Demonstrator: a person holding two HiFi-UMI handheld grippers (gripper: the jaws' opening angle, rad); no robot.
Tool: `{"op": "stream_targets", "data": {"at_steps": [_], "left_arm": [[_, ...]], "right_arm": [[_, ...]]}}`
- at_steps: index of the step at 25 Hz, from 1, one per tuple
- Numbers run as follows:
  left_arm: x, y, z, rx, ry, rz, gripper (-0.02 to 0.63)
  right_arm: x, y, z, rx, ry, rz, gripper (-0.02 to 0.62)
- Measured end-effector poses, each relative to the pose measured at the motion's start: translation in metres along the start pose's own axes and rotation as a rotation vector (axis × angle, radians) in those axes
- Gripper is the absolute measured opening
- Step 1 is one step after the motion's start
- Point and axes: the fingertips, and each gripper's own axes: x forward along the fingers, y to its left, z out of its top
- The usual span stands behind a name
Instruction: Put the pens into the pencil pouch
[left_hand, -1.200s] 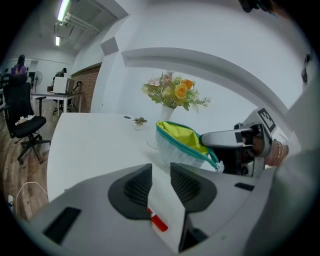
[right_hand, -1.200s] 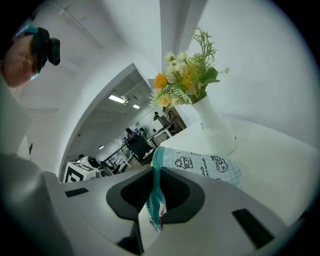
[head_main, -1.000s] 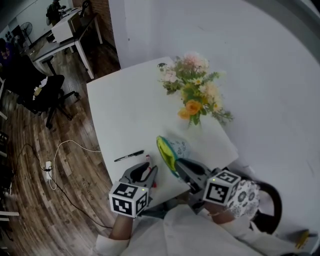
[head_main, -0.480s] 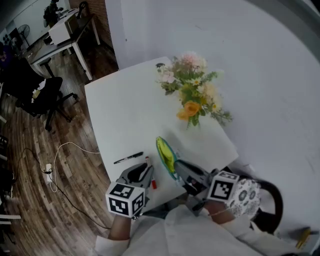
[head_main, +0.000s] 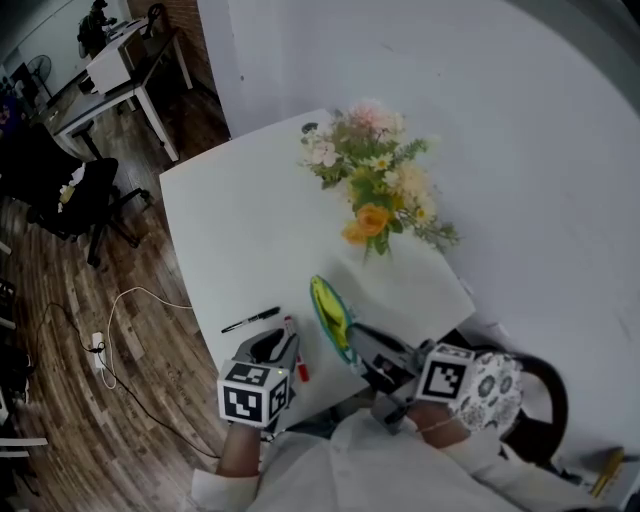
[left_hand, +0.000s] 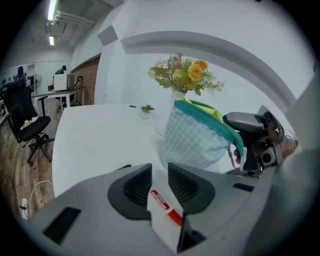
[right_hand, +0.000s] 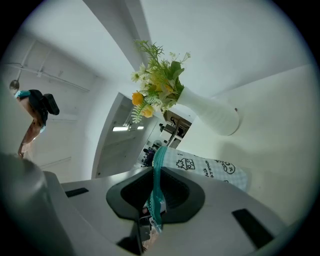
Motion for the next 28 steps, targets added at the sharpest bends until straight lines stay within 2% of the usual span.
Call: {"op": "stream_targets", "data": {"at_steps": [7, 13, 24, 28], "left_arm": [[0.017, 0.011, -0.002, 0.003, 0.032, 0.053, 0.084], [0.034, 0.016, -0.013, 0.07, 0.089, 0.117, 0.089], [0.055, 0.028, -0.035, 0.062, 0.189, 0.17, 0.094], [0.06, 0.03, -0.036, 0.045, 0.193, 0.177, 0.101]], "right_arm": [[-0.002, -0.002, -0.001, 0.02, 0.015, 0.018, 0.044], [-0.005, -0.006, -0.001, 0.034, 0.022, 0.026, 0.044], [-0.007, -0.012, -0.002, 0.043, 0.036, 0.027, 0.044], [-0.007, -0.013, -0.002, 0.043, 0.034, 0.031, 0.044]]}}
